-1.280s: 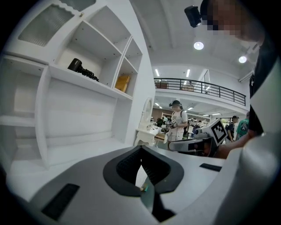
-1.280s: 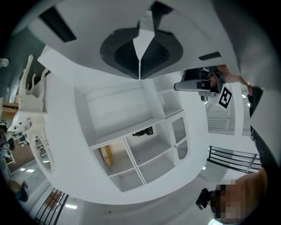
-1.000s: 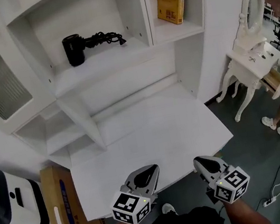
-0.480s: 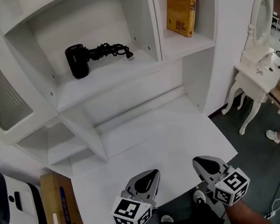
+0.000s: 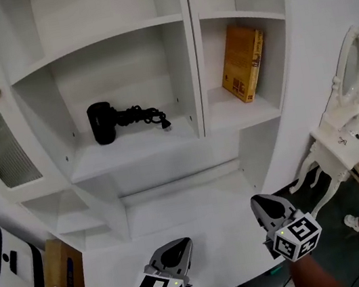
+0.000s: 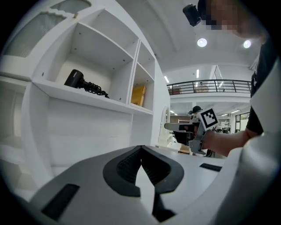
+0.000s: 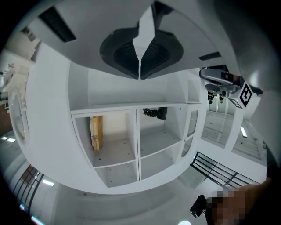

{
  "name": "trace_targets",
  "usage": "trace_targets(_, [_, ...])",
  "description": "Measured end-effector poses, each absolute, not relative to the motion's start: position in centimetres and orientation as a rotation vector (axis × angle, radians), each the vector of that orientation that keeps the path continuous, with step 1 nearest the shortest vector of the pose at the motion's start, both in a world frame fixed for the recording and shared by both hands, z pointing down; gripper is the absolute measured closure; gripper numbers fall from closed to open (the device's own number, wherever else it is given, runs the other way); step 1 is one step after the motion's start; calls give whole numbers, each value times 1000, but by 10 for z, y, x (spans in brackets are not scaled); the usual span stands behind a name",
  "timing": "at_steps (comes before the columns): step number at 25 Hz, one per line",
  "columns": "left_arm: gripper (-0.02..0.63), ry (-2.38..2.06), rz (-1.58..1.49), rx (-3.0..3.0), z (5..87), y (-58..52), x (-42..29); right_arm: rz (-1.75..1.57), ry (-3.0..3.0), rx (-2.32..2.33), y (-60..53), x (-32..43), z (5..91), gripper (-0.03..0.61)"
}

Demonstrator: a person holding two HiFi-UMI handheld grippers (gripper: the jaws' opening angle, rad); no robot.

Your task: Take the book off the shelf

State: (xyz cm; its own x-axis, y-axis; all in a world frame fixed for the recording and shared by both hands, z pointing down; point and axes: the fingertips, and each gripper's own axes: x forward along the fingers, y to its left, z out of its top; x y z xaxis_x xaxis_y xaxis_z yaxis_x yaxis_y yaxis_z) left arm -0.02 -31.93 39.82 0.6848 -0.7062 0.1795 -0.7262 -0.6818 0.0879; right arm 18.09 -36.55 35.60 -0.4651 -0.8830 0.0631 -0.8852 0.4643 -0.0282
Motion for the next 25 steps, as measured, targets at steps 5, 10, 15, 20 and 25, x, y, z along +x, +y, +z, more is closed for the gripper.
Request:
trace_targets(5, [606,-1217,212,2776,377,-338,27,-51,-2674,1642,-413,216,298,546])
trace_targets(10, [606,-1270,269,2765,374,-347,42,-162,-2685,1706,-462,245,232,546])
trace_targets(15, [606,-1316,281,2766,367,-350,52,-242,-2684,1760,-508,264,181,546])
trace_targets(20, [606,-1310,335,2755,374,-346,56,-266,-2630,1819,-554,276,153,496])
trace_targets(25, [606,-1330,355,2715,383,-340,49,-195,-2563,1886,-593,283,146,452])
